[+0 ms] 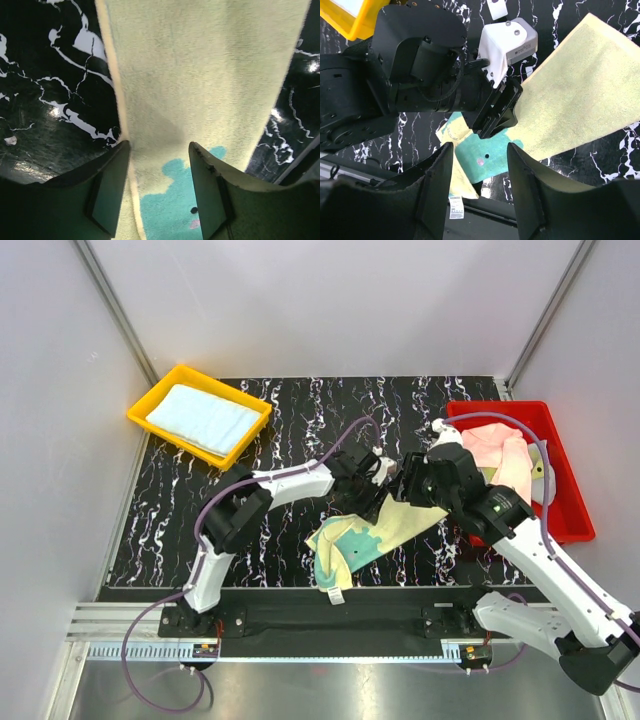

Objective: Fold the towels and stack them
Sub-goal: Move the towel to the center of the board

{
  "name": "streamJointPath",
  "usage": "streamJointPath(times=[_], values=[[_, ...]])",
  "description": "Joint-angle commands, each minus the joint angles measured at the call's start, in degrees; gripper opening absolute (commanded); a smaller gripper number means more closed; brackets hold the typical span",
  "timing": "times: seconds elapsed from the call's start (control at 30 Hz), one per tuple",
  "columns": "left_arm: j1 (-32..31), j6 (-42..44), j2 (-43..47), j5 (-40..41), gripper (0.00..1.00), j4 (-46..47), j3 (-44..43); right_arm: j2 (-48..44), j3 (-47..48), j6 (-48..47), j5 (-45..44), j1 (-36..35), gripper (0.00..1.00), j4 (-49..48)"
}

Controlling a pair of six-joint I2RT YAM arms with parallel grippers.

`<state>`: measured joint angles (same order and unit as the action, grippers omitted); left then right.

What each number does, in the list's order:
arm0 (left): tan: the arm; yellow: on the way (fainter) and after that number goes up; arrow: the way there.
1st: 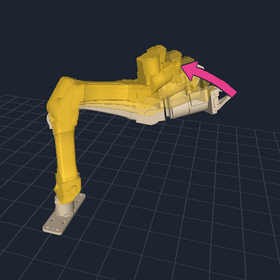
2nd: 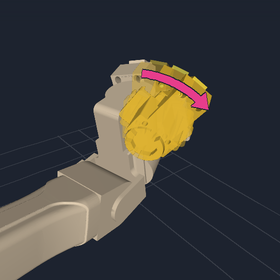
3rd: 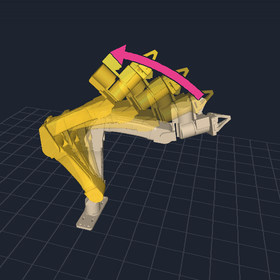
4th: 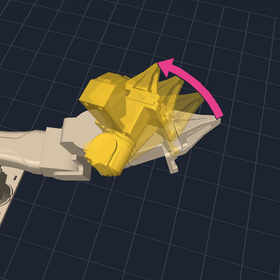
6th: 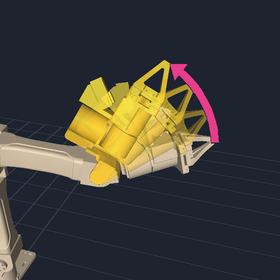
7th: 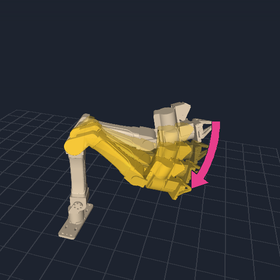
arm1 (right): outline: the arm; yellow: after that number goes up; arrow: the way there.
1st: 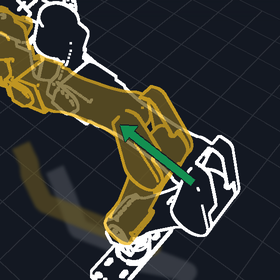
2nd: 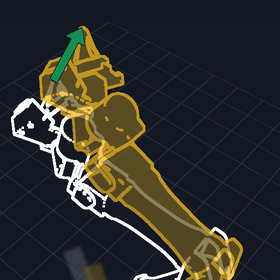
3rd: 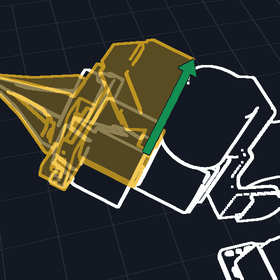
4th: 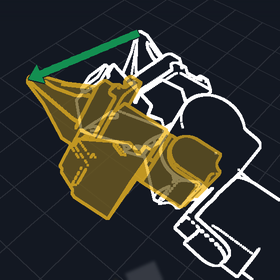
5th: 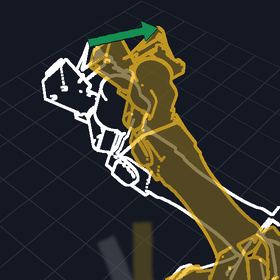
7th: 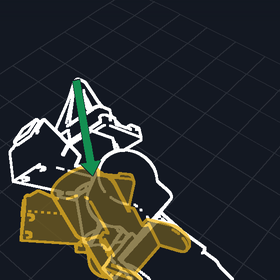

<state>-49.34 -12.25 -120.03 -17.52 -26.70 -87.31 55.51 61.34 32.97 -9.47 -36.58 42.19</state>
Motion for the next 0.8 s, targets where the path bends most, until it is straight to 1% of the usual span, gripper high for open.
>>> streamJointPath(times=[0.0,0.03,0.07,0.23,0.3,0.33,0.4,0.47,0.5,0.53,0.57,0.6,0.63,0.67,0.7,0.73,0.77], values=[[0.7,-0.7,-0.2,3.6,0.57,0.8,-1.7,-2.2,0.8,1.2,-0.5,0.1,0.53,-1.8],[0.7,-0.8,-0.2,5.1,0.57,1.1,-0.8,-2.4,0.7,1.4,-0.5,0.1,0.53,-1.5],[0.7,-1.0,0.0,5.7,0.6,1.7,0.0,-2.6,0.5,1.5,-0.3,0.0,0.54,-1.4],[0.5,-1.5,2.1,9.4,0.62,6.8,4.3,-3.7,-1.1,3.4,1.1,0.1,0.53,-1.5],[0.5,-1.6,2.8,11.3,0.63,7.4,5.0,-3.8,-1.1,3.5,1.2,0.0,0.53,-1.2],[0.5,-1.7,2.7,13.8,0.63,7.3,5.0,-3.8,-1.1,3.5,1.1,0.1,0.53,-1.2],[0.5,-1.6,1.8,15.9,0.63,5.7,4.0,-3.8,-1.0,3.6,0.3,0.1,0.53,-1.1],[0.5,-1.8,0.7,20.2,0.59,0.7,3.1,-3.9,-1.0,3.4,-0.3,0.1,0.53,-0.8],[0.5,-3.0,1.0,22.0,0.54,-0.6,4.2,-3.8,-1.0,3.2,-1.0,0.1,0.53,-0.7],[0.5,-3.7,1.6,22.6,0.53,-2.1,5.4,-3.8,-1.2,3.0,-1.3,0.1,0.53,-0.5],[0.5,-6.0,4.1,23.5,0.51,-2.4,7.4,-3.7,-1.8,3.0,-1.5,0.0,0.53,-0.8],[0.5,-7.5,5.7,25.1,0.48,-2.5,11.5,-3.6,-2.3,2.8,-1.8,0.1,0.52,-1.0],[0.6,-9.1,7.5,25.9,0.41,-2.2,14.1,-3.3,-2.6,2.8,-1.6,0.0,0.53,-1.9],[0.5,-12.2,11.3,26.6,0.38,-2.0,16.4,-3.1,-3.7,2.8,-1.4,0.1,0.52,-2.5],[0.5,-13.7,13.2,26.7,0.35,-1.7,18.4,-1.8,-4.2,2.6,-0.6,0.1,0.53,-3.3],[0.5,-15.2,15.2,26.8,0.31,-1.0,22.4,-1.0,-4.6,2.6,-0.2,0.1,0.53,-4.7],[0.5,-17.3,18.7,26.7,0.3,-0.7,23.9,-0.1,-4.9,2.5,0.4,0.1,0.53,-5.4]])
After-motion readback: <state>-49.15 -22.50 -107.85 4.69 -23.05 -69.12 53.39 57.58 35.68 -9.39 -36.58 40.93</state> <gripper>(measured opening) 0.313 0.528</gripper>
